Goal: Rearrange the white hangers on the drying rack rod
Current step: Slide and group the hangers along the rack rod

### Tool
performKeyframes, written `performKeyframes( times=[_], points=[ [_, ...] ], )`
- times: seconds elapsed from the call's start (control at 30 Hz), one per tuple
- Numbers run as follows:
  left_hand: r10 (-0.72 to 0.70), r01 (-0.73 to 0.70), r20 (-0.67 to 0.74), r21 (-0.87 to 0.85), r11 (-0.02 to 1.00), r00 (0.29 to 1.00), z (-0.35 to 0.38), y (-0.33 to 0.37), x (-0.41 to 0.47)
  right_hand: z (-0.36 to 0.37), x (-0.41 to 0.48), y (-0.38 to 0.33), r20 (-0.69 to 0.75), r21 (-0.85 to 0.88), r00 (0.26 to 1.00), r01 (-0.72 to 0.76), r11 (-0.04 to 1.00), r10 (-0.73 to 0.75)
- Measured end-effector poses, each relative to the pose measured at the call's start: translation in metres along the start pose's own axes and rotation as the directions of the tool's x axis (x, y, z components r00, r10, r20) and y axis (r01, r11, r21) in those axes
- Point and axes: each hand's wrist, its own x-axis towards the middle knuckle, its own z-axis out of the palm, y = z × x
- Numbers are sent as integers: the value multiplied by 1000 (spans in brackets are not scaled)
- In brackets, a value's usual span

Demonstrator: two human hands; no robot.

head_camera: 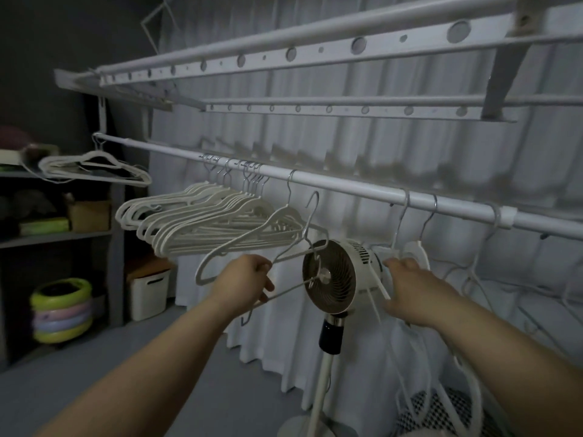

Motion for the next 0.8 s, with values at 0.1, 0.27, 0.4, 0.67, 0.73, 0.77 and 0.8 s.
performKeyframes(
  times=[0.1,0.27,0.4,0.67,0.73,0.77,0.8],
  points=[
    [-8,8,-20,30,1000,1000,-1,-2,-7,5,-4,4,-22,6,1000,-4,1000,4],
    [16,-15,-6,79,997,1000,-12,-12,-24,11,-9,4,-165,-33,986,10,999,-15],
    [61,-61,1,67,996,998,-40,-16,-38,9,-13,-6,-332,34,938,115,993,-97],
    [165,-165,5,81,983,986,-131,-52,-88,3,10,-90,-287,467,944,285,837,-161],
    [146,-146,6,87,986,989,-162,-69,-100,4,12,-122,-148,685,958,278,673,-245],
    [136,-136,-3,88,987,991,-177,-78,-106,5,12,-136,-111,756,953,265,598,-282],
    [132,-131,-12,85,988,991,-192,-87,-111,6,12,-149,-100,784,951,257,565,-294]
  ],
)
